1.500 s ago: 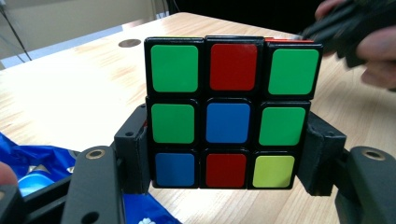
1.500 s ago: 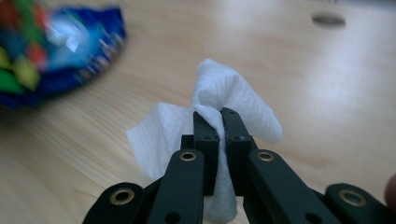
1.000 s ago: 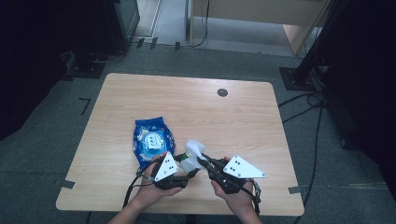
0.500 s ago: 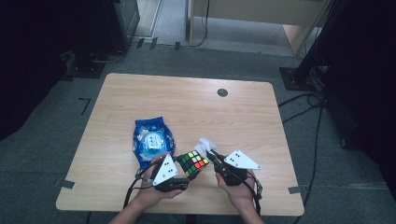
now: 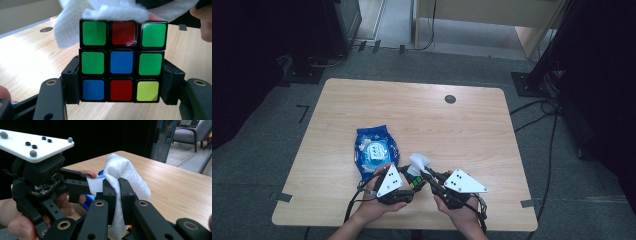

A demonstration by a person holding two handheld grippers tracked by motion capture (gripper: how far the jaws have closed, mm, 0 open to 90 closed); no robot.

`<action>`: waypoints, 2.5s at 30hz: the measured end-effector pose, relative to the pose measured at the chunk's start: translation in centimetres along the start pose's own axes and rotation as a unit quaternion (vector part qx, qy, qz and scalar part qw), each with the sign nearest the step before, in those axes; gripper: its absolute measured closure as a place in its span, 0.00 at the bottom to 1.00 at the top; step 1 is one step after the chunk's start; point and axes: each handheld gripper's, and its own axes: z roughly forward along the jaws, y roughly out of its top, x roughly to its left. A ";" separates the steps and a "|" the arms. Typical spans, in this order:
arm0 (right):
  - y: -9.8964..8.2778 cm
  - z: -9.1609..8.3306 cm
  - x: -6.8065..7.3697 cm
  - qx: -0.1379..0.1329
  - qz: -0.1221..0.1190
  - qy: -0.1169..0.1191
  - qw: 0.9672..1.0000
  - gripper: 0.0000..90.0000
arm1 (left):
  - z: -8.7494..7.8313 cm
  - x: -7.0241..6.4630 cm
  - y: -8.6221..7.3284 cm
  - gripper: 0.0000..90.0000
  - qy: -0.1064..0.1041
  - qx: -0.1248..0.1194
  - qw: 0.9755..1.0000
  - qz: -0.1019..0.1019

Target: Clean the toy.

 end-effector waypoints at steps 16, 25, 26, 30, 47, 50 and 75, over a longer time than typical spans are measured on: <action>-0.1 0.2 -0.6 -0.015 0.039 0.013 0.999 0.96 | -0.1 -0.6 0.4 0.38 -0.015 -0.008 1.000 0.007; -0.6 -0.1 -2.2 -0.003 0.049 -0.029 0.998 0.96 | -0.7 -0.3 0.9 0.38 -0.010 -0.019 1.000 0.009; -0.7 -0.2 -2.3 0.000 0.050 -0.032 0.998 0.96 | -0.7 -0.1 0.9 0.38 -0.010 -0.018 1.000 0.007; -0.9 -0.3 -2.2 0.003 0.048 -0.033 0.998 0.96 | -0.8 0.3 0.8 0.38 -0.005 -0.018 1.000 0.000; -0.5 -0.4 0.0 -0.011 0.010 0.025 1.000 0.95 | -1.1 1.8 0.5 0.38 0.014 -0.015 0.999 -0.032; -0.5 -0.5 -0.4 -0.008 0.010 0.018 1.000 0.96 | -1.4 2.3 0.4 0.38 0.021 -0.017 0.999 -0.038; -4.3 -2.5 -9.2 0.057 0.092 -0.174 0.979 0.58 | -2.3 3.7 0.3 0.38 0.035 -0.023 0.998 -0.054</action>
